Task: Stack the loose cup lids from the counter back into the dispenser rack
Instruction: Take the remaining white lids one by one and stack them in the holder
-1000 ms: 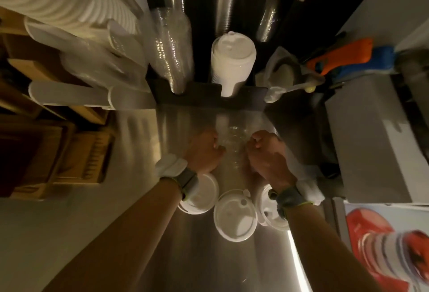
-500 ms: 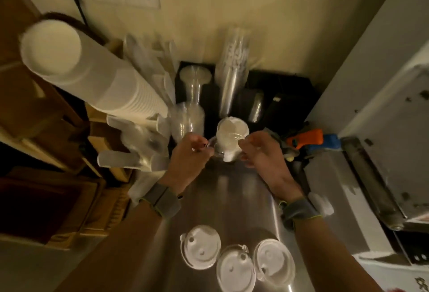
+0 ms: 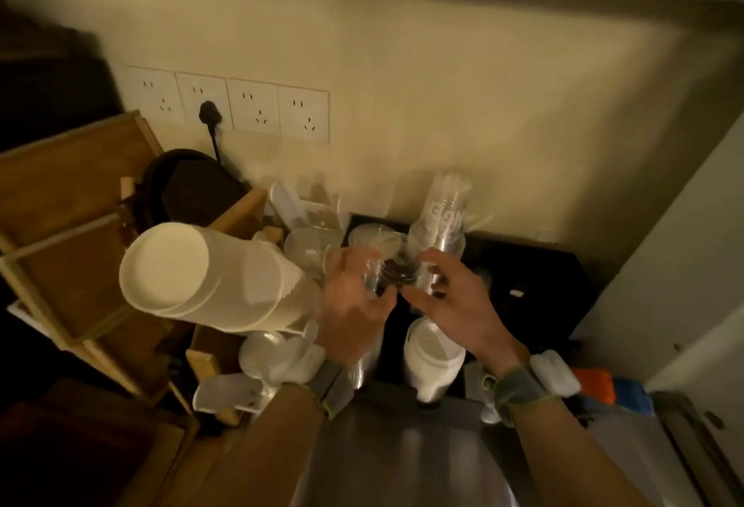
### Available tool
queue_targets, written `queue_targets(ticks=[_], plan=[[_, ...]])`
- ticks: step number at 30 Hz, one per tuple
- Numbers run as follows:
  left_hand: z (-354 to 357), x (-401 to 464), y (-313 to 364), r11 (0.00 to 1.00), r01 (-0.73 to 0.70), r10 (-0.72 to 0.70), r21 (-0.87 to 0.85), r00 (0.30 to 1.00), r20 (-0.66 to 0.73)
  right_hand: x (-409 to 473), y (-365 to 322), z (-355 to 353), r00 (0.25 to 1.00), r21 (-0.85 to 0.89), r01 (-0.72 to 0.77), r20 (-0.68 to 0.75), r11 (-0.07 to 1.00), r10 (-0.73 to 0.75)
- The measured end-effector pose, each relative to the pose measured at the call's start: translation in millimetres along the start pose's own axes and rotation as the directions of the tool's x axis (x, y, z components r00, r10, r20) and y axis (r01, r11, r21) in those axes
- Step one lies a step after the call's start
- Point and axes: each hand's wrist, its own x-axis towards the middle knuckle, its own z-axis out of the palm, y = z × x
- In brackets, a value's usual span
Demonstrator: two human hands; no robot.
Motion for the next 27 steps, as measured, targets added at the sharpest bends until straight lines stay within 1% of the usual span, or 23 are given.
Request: queue_targets(ticks=[1, 2, 3, 5, 6, 7, 9, 10, 12, 13, 15, 18, 21, 25, 27], plan=[[5, 4, -7, 0.998, -0.033, 0.033, 0.053, 0.999, -0.001, 8, 7, 5, 1.0, -0.02, 0.028, -0.004, 0.999, -0.028], [10, 9, -15, 0.997, -0.032, 0.031, 0.077, 0.999, 0.007, 16, 15, 12, 0.998, -0.044, 0.06, -0.016, 0.997, -0.06], [16, 15, -22, 0.997, 0.007, -0.009, 0.078, 1.0, 0.024, 25, 23, 20, 0.996, -0.077, 0.085, -0.034, 0.993, -0.087], [21, 20, -28, 0.995, 0.081, -0.083, 0.06, 0.996, 0.03, 34, 30, 30, 0.992, -0.14, 0.089, -0.072, 0.986, -0.1], [26, 24, -32, 0.993, 0.093, -0.094, 0.067, 0.995, 0.016, 42, 34, 35, 0.992, -0.172, 0.087, -0.08, 0.981, -0.102], [32, 27, -35, 0.992, 0.092, -0.092, 0.085, 0.996, -0.009, 48, 38, 38, 0.99, -0.206, 0.1, -0.079, 0.973, -0.119], [43, 33, -46, 0.988, 0.044, -0.033, 0.147, 0.996, -0.08, 58, 43, 44, 0.987, -0.255, 0.133, -0.058, 0.958, -0.152], [48, 35, -54, 0.984, 0.039, -0.023, 0.174, 0.996, -0.092, 62, 44, 48, 0.985, -0.272, 0.142, -0.059, 0.952, -0.163], [52, 39, -64, 0.982, 0.066, -0.053, 0.176, 0.996, -0.076, 66, 45, 53, 0.98, -0.311, 0.163, -0.055, 0.936, -0.189], [56, 40, -69, 0.977, 0.052, -0.034, 0.209, 0.995, -0.091, 69, 45, 56, 0.98, -0.338, 0.173, -0.035, 0.925, -0.195], [63, 41, -77, 0.954, 0.048, -0.02, 0.296, 0.995, -0.096, 75, 46, 62, 0.98, -0.415, 0.186, 0.012, 0.891, -0.199], [66, 45, -77, 0.939, 0.078, -0.046, 0.335, 0.994, -0.104, 82, 42, 65, 0.986, -0.507, 0.162, 0.041, 0.846, -0.165], [67, 45, -79, 0.922, 0.061, -0.049, 0.382, 0.998, -0.041, 90, 37, 65, 0.991, -0.562, 0.133, 0.065, 0.817, -0.117], [65, 45, -74, 0.908, 0.087, -0.082, 0.41, 0.996, -0.029, 93, 33, 65, 0.993, -0.59, 0.114, 0.084, 0.799, -0.08], [61, 44, -66, 0.919, 0.116, -0.123, 0.377, 0.992, -0.006, 88, 29, 63, 0.993, -0.548, 0.114, 0.084, 0.829, -0.082]])
